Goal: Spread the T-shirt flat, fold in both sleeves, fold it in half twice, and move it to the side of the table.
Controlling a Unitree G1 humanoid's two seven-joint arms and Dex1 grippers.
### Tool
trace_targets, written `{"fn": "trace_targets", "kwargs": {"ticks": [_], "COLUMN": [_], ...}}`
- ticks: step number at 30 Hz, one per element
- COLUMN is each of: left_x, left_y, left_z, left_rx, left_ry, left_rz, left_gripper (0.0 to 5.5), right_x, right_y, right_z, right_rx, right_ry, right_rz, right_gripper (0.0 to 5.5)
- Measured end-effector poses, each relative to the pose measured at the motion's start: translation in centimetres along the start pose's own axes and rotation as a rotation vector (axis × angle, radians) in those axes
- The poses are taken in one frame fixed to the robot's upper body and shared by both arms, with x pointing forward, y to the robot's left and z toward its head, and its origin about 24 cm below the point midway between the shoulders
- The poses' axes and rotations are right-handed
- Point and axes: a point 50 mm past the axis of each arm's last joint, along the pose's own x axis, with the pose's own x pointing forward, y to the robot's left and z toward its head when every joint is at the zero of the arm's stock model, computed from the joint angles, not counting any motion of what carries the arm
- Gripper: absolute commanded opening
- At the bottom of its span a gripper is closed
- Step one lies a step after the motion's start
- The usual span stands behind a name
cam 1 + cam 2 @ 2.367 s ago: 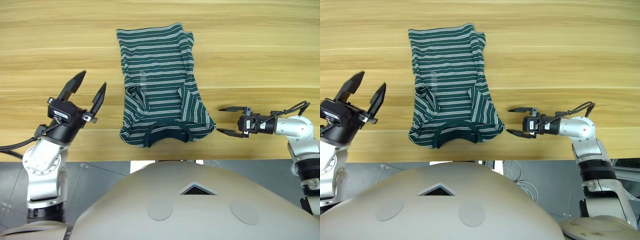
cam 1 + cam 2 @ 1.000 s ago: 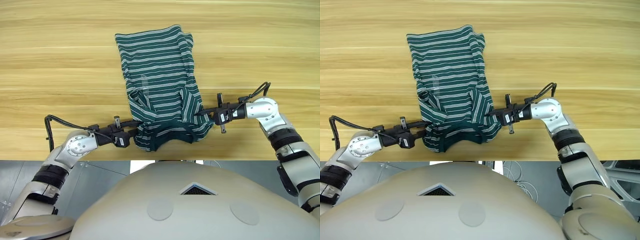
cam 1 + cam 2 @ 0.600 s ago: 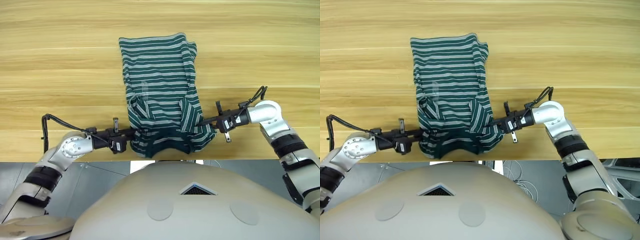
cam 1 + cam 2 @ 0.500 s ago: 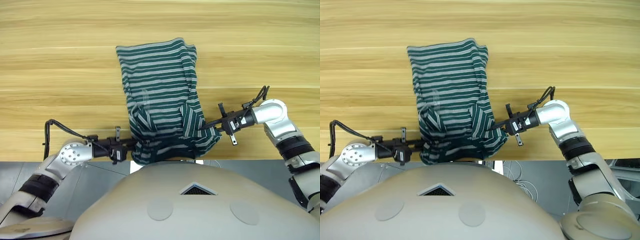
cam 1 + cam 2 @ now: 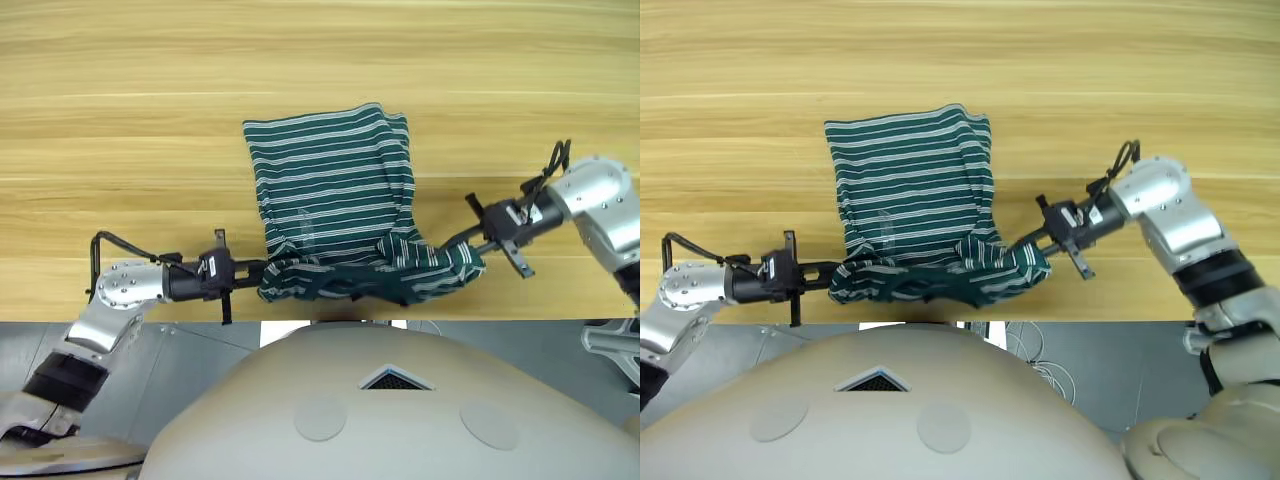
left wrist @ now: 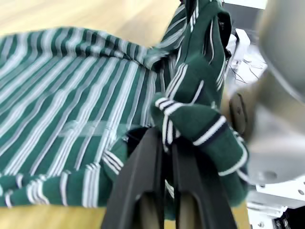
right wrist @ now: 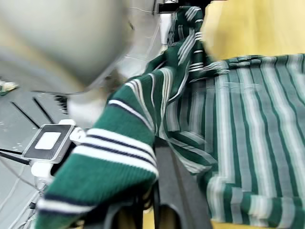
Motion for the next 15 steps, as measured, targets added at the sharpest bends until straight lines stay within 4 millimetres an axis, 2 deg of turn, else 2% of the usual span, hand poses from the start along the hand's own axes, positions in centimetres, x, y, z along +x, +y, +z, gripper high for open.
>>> {"fn": "trace_targets", "kwargs": {"ticks": [5, 8, 11, 15], "left_x": [-0.1, 0.7, 1.8, 2.3], "left_y": [7.2, 11.2, 13.5, 14.1], "left_z": [2.8, 3.3, 2.1, -0.7], "left_rx": [-0.040, -0.099, -0.164, -0.241], "left_ry": [-0.077, -0.097, -0.076, -0.035], "left_rz": [0.020, 0.045, 0.094, 0.179], "left_gripper": [0.00, 0.00, 0.00, 0.00], "right_x": [-2.4, -3.2, -2.1, -1.3], "right_y": [-6.8, -9.8, -10.8, -11.1], "right_z": [1.8, 2.2, 0.8, -0.5], "right_rx": [0.103, 0.175, 0.255, 0.330], "right_ry": [0.048, 0.055, 0.085, 0.067], "right_rz": [-0.099, -0.190, -0.206, -0.246], "right_gripper": [0.05, 0.05, 0.05, 0.05]}}
